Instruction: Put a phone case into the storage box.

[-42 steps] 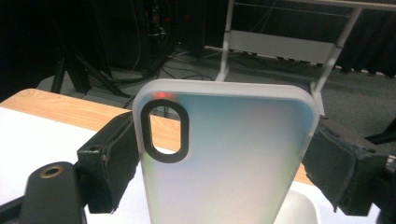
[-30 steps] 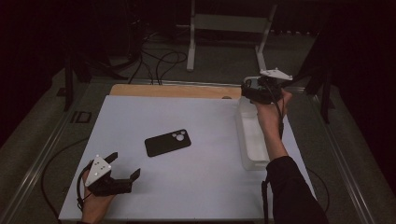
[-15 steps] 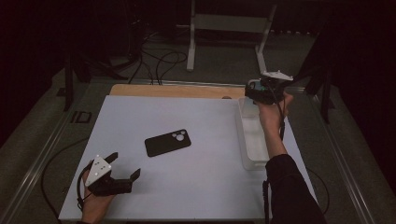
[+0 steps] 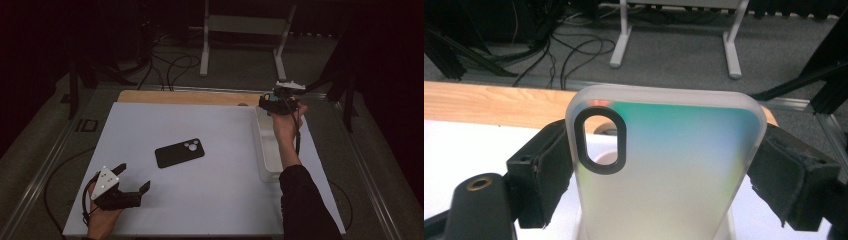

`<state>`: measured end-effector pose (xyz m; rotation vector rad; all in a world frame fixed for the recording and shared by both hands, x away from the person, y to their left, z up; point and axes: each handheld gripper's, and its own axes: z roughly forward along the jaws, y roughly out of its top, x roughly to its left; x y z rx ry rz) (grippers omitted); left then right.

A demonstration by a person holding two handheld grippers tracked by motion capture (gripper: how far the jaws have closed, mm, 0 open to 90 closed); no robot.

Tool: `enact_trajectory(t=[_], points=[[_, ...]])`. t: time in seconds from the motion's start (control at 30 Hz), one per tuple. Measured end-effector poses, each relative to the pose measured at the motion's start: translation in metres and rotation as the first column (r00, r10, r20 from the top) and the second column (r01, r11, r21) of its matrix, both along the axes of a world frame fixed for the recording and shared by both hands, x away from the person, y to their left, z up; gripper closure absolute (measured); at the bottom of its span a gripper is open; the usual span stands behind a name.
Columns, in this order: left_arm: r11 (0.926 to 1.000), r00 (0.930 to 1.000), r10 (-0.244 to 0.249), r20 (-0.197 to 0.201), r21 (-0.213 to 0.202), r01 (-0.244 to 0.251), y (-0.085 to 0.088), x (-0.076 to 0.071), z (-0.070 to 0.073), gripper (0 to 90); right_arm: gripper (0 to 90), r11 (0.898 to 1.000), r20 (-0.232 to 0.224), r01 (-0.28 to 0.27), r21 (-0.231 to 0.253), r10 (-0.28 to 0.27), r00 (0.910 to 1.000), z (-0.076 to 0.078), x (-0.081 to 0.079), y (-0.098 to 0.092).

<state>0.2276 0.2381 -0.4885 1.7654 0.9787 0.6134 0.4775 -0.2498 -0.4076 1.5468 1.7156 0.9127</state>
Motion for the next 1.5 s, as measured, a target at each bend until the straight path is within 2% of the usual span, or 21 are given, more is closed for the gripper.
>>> enact_trajectory(t=[0.67, 0.8, 0.97, 1.1, 1.2, 1.33, 1.4, 1.5], points=[[1.0, 1.0, -0.004, 0.001, -0.002, 0.004, 0.0, -0.001, 0.0, 0.1, 16.5, 0.999, -0.085, 0.035, -0.031, -0.037, 0.9957, -0.031, 0.015, 0.001], [1.0, 1.0, -0.005, 0.001, 0.0, 0.005, -0.001, -0.001, 0.0, 0.1, 16.3, 0.998, -0.076, 0.048, -0.031, -0.05, 0.9959, -0.033, 0.017, 0.002], [1.0, 1.0, -0.005, 0.002, -0.001, 0.005, -0.001, -0.001, 0.0, 0.1, 12.8, 0.997, -0.064, 0.075, 0.008, -0.075, 0.9952, -0.033, 0.018, -0.001], [1.0, 1.0, -0.005, 0.003, 0.002, 0.005, -0.001, -0.001, 0.0, 0.1, 10.8, 0.999, -0.034, 0.044, 0.016, -0.043, 0.9985, -0.028, 0.017, -0.001], [1.0, 1.0, -0.005, 0.004, 0.002, 0.005, -0.001, -0.002, 0.0, 0.1, 10.9, 0.999, -0.014, 0.041, 0.018, -0.041, 0.9991, -0.024, 0.014, -0.001], [1.0, 1.0, -0.007, 0.005, 0.004, 0.007, -0.002, -0.002, 0.0, 0.1, 11.0, 0.999, -0.007, 0.028, 0.03, -0.028, 0.9996, -0.02, 0.009, -0.002], [1.0, 1.0, -0.007, 0.004, 0.005, 0.007, -0.002, -0.002, 0.0, 0.1, 11.2, 1.0, -0.005, 0.013, 0.022, -0.013, 0.9999, -0.018, 0.006, 0.0], [1.0, 1.0, -0.007, 0.005, 0.007, 0.007, -0.003, -0.002, 0.0, 0.1, 11.2, 0.999, -0.009, -0.026, -0.024, 0.026, 0.9996, -0.017, 0.0, 0.005]])
